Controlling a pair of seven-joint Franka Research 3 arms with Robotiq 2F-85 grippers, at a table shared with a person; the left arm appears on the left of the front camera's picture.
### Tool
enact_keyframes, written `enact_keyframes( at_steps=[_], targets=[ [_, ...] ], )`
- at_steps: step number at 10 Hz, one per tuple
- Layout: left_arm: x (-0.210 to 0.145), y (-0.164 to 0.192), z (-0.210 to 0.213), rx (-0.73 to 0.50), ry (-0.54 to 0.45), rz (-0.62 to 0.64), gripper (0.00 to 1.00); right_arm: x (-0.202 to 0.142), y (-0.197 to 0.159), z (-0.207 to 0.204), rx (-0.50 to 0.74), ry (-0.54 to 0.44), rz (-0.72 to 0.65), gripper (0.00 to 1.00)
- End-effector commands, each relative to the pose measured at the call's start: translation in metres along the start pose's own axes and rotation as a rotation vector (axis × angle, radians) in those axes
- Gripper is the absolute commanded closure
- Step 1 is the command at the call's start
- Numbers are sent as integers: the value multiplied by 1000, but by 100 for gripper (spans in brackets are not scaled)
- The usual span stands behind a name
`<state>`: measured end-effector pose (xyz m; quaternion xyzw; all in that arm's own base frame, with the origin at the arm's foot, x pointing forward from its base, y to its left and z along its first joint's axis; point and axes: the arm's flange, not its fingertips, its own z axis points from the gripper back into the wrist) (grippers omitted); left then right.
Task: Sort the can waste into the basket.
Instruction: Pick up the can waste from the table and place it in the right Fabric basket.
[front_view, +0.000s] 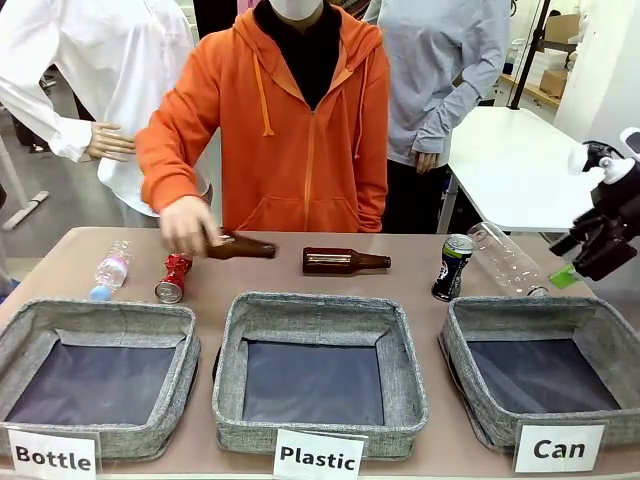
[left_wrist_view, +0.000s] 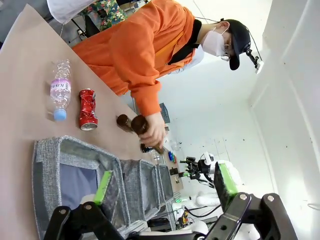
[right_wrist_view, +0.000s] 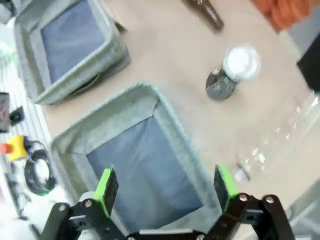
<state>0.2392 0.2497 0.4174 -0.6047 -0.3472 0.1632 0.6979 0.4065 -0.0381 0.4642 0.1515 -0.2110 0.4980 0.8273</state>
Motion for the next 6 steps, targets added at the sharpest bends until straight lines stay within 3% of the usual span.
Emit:
enact_keyframes(
  at_steps=[1, 2, 3, 6],
  targets=[
    [1, -1, 0, -21, -8, -26, 0, -6, -46, -1, 52, -77, 172, 0],
    [0, 0, 0, 0, 0, 0, 0, -7, -63, -2, 76, -123, 256, 0],
    [-1, -36, 28, -121, 9, 81, 0, -8, -79, -6, 101, -172, 331, 0],
    [6, -118, 106, -202, -88, -86, 0, -22, -134, -30, 68, -218, 435, 0]
  ],
)
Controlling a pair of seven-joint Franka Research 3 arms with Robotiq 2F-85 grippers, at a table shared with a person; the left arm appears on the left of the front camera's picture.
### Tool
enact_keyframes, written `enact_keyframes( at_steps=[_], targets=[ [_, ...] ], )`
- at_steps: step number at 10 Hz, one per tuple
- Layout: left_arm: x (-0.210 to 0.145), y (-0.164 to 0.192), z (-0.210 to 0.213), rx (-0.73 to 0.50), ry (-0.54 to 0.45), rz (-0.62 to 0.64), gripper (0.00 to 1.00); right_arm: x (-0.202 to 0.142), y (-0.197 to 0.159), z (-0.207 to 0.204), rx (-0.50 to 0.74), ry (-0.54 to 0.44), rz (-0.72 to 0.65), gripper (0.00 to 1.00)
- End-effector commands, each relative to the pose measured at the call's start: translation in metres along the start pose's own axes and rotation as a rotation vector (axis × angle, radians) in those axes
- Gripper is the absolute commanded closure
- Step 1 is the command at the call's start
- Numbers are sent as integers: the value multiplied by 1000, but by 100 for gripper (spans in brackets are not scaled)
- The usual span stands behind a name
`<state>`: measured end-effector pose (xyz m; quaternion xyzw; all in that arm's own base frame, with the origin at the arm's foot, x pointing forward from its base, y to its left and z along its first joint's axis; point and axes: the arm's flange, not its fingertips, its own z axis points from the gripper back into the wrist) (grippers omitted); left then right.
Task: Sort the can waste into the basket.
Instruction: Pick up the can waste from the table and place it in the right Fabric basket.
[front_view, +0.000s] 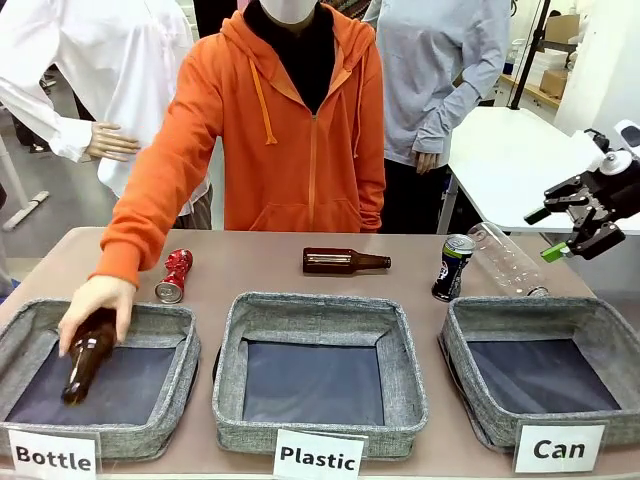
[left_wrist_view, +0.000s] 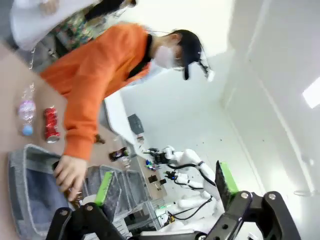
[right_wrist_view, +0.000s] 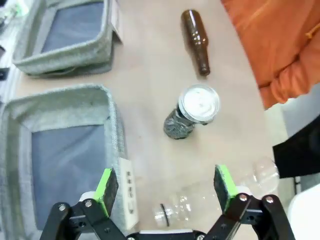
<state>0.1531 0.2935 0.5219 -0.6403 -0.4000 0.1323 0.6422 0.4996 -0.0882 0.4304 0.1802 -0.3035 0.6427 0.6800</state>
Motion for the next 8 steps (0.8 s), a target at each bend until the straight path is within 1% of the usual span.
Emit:
enact_keyframes(
  at_steps=[1, 2, 4, 5, 6, 7, 8],
  targets=[
    [2, -23, 15, -82, -18, -25, 0, -25, -32, -10, 28, -84, 52, 0],
    [-6, -29, 13, -102, 1, -19, 0, -29, -44, -21, 30, -141, 64, 0],
    [-18, -37, 9, -119, 31, -14, 0, -41, -62, -34, 49, -177, 13, 0],
    [-22, -36, 6, -112, 34, -14, 0, -43, -65, -39, 69, -207, 1, 0],
    [-26, -34, -5, -113, 63, -4, 0, -44, -69, -47, 75, -212, -32, 0],
    [-33, -29, -25, -99, 125, 4, 0, -43, -73, -57, 90, -215, -43, 0],
    [-47, -21, -50, -82, 218, 17, 0, -44, -77, -68, 105, -219, -59, 0]
  ],
)
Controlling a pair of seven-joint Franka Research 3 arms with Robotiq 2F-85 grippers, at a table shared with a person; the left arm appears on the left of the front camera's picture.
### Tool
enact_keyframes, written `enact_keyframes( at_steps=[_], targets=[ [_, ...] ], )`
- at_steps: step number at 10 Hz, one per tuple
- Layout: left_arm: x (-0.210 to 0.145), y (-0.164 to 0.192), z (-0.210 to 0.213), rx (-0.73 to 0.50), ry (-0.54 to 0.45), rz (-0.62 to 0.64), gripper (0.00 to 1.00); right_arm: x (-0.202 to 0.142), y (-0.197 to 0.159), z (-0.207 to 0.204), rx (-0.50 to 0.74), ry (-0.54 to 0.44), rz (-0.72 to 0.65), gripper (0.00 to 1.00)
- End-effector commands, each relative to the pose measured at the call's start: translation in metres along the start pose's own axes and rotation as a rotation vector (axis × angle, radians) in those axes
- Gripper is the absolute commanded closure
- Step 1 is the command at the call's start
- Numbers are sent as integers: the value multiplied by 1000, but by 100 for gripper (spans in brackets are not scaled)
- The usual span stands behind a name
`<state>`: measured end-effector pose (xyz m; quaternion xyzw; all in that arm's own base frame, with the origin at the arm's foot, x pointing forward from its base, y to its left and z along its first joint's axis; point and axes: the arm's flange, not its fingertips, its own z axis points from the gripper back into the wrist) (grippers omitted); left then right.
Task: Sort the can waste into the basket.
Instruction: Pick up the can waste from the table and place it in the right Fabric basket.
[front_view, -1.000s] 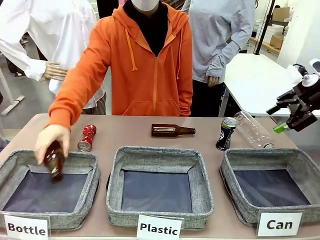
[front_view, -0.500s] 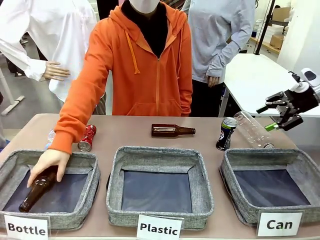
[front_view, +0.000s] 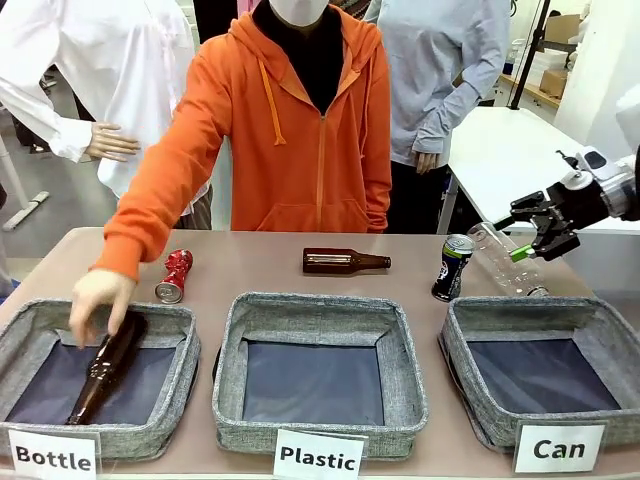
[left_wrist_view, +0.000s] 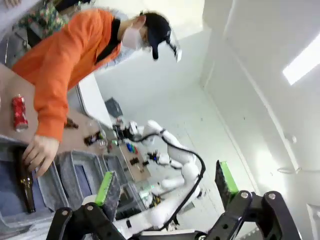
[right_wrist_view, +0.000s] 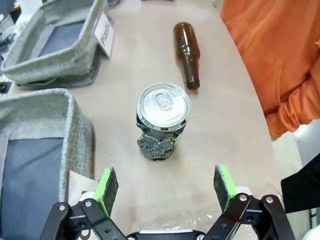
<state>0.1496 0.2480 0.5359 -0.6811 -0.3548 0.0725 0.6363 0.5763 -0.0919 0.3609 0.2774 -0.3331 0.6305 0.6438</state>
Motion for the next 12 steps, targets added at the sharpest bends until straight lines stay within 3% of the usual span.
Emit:
enact_keyframes(
  at_steps=[1, 4, 7, 9, 11, 12],
  targets=[
    [-29, 12, -40, 47, 161, 21, 0, 3, -15, -15, 14, -45, -57, 0],
    [-46, 43, -82, 148, 338, 66, 0, 2, -27, -50, 24, -27, -117, 0],
    [-69, 95, -119, 207, 595, 220, 0, -3, -33, -76, 49, -35, -158, 0],
    [-81, 114, -132, 196, 606, 232, 0, -5, -34, -87, 61, -53, -166, 0],
    [-85, 130, -143, 131, 511, 182, 0, -5, -38, -98, 100, -49, -173, 0],
    [-86, 138, -144, 187, 484, 155, 0, -4, -39, -104, 120, -41, -175, 0]
  ],
)
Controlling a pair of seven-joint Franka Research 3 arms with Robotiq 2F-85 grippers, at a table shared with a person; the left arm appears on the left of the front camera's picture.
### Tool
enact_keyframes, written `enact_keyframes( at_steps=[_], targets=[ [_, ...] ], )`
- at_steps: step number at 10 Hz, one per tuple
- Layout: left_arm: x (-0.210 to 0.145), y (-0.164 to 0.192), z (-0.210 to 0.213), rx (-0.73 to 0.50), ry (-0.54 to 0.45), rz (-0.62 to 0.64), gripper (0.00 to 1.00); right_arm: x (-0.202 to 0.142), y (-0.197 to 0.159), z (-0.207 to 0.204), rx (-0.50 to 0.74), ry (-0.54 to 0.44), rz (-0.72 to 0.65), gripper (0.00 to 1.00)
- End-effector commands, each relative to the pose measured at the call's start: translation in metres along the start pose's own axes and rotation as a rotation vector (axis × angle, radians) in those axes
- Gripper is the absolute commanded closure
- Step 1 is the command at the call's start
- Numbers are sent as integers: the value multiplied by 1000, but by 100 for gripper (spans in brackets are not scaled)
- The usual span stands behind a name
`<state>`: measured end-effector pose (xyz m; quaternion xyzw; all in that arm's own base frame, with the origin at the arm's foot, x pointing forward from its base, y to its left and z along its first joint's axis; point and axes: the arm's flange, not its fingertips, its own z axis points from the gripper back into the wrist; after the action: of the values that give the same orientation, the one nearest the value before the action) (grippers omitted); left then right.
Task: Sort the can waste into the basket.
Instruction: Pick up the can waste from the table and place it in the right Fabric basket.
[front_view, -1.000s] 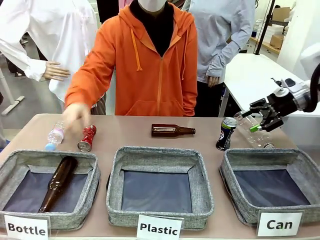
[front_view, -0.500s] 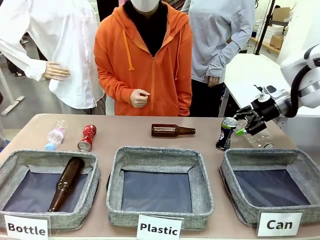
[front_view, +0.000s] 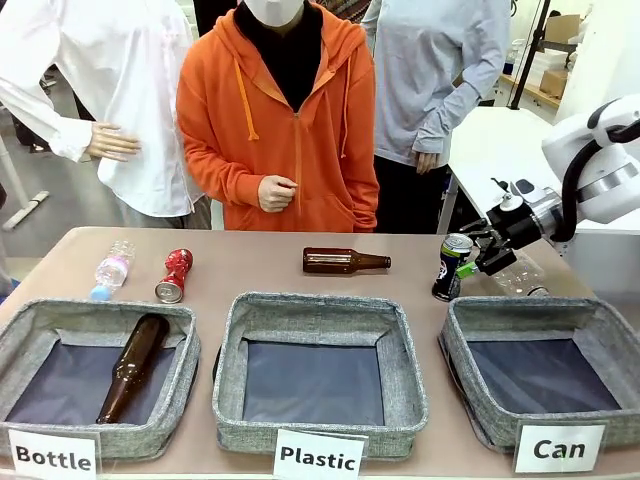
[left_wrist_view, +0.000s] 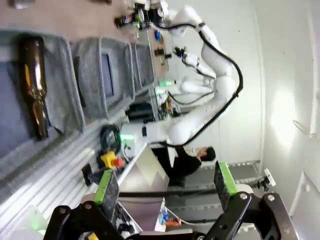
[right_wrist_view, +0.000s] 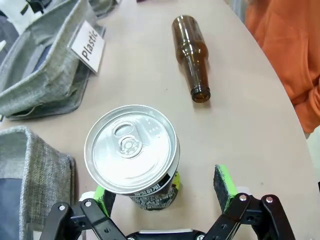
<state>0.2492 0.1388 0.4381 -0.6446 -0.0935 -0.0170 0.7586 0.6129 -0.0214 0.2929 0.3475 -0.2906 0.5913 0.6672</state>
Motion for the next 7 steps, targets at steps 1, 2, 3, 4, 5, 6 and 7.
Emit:
enact_keyframes(
  at_steps=[1, 2, 3, 4, 5, 6, 7],
  targets=[
    [-7, -8, -3, -1, 44, 21, 0, 5, -9, -8, 36, 6, -26, 0],
    [-7, -8, -3, -1, 44, 21, 0, 5, -10, -11, 57, -3, -24, 0],
    [-7, -8, -3, -1, 44, 21, 0, 8, -11, -13, 96, -40, -8, 0],
    [-7, -8, -3, -1, 44, 21, 0, 8, -12, -13, 115, -53, -8, 0],
    [-7, -8, -3, -1, 44, 21, 0, 6, -10, -13, 133, -61, -5, 0],
    [-7, -8, -3, -1, 44, 21, 0, 5, -8, -12, 141, -37, 10, 60],
    [-7, -8, -3, -1, 44, 21, 0, 7, -9, -10, 138, -47, 8, 60]
  ],
)
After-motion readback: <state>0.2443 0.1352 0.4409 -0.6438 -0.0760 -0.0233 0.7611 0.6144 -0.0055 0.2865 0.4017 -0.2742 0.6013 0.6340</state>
